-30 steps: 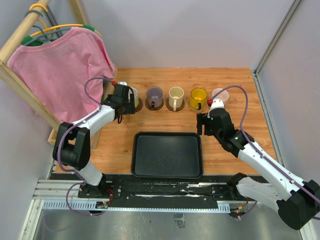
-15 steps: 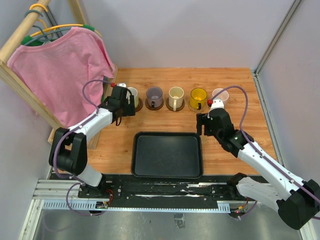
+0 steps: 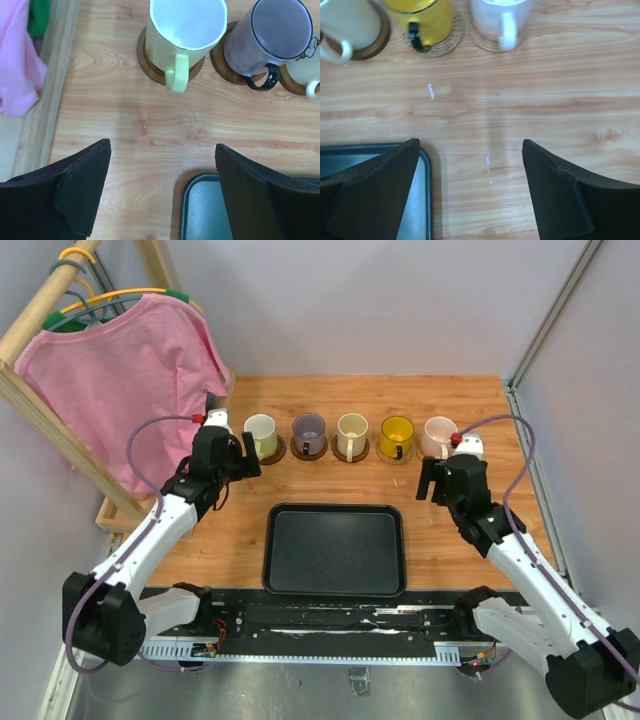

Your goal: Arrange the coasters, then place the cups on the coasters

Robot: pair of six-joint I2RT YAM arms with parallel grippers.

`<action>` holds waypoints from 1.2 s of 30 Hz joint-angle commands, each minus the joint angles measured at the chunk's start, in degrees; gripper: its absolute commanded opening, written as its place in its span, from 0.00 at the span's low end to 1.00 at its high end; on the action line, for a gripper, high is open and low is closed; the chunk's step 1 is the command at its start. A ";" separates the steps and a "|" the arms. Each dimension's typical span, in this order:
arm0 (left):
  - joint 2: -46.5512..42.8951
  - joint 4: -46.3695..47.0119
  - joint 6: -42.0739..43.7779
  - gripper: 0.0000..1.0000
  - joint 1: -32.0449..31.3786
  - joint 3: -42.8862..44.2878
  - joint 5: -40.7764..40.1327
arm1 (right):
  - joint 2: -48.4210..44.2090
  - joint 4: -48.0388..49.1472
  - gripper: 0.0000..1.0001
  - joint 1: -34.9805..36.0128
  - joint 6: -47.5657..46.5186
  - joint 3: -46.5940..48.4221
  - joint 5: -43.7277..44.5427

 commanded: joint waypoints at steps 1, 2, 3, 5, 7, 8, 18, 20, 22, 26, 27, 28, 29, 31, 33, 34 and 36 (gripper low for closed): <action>-6.11 -0.85 -2.65 0.90 0.27 -2.77 -3.78 | -4.39 -0.22 0.86 -9.10 3.43 -2.94 -2.20; -7.40 -1.40 -2.84 0.90 0.27 -3.31 -4.71 | -5.53 -0.85 0.87 -11.45 4.37 -3.49 -3.00; -8.46 -2.35 -3.24 0.91 0.27 -3.73 -5.61 | -6.65 -1.62 0.89 -13.56 5.26 -3.95 -3.64; -10.39 -4.44 -4.09 0.93 0.27 -4.40 -6.58 | -9.18 -3.45 0.92 -17.13 6.98 -4.86 -4.60; -12.36 -6.26 -5.70 0.96 0.27 -5.32 -7.21 | -11.65 -4.67 0.96 -19.50 8.69 -5.98 -4.72; -13.37 -6.94 -6.62 0.99 0.29 -5.86 -7.24 | -12.85 -5.42 0.99 -20.27 9.46 -6.25 -4.27; -20.26 -16.95 -15.09 1.00 0.27 -5.39 -12.21 | -18.51 -13.03 0.98 -22.39 15.10 -5.93 1.02; -21.16 -19.31 -17.50 1.00 0.32 -4.81 -14.03 | -18.63 -14.46 0.98 -22.74 15.46 -5.70 0.71; -22.41 -20.99 -18.99 1.00 0.27 -4.74 -15.05 | -19.02 -15.27 0.98 -22.84 15.55 -5.83 0.60; -24.50 -22.84 -19.96 1.00 0.27 -5.70 -16.73 | -20.04 -15.40 0.98 -22.93 15.51 -6.34 0.11; -24.89 -23.29 -20.31 1.00 0.27 -5.88 -17.15 | -20.04 -15.45 0.98 -22.97 15.36 -6.30 -0.01; -25.27 -23.72 -20.69 1.00 0.27 -6.07 -17.51 | -20.07 -15.57 0.98 -22.94 15.21 -6.19 -0.12; -25.74 -24.03 -20.98 1.00 0.27 -6.26 -17.88 | -20.00 -15.77 0.98 -22.98 15.12 -6.00 -0.15; -26.30 -24.69 -21.46 1.00 0.28 -6.54 -18.50 | -20.00 -16.03 0.98 -22.96 15.05 -5.67 -0.22; -26.80 -24.99 -21.85 1.00 0.27 -6.84 -19.36 | -20.19 -16.09 0.98 -22.93 14.94 -5.68 -0.38; -27.10 -25.10 -22.10 1.00 0.32 -7.00 -19.87 | -20.31 -16.12 0.98 -22.93 14.96 -5.64 -0.37; -27.29 -25.75 -22.80 1.00 0.28 -7.04 -21.36 | -20.58 -16.10 0.98 -22.93 14.94 -5.90 -0.38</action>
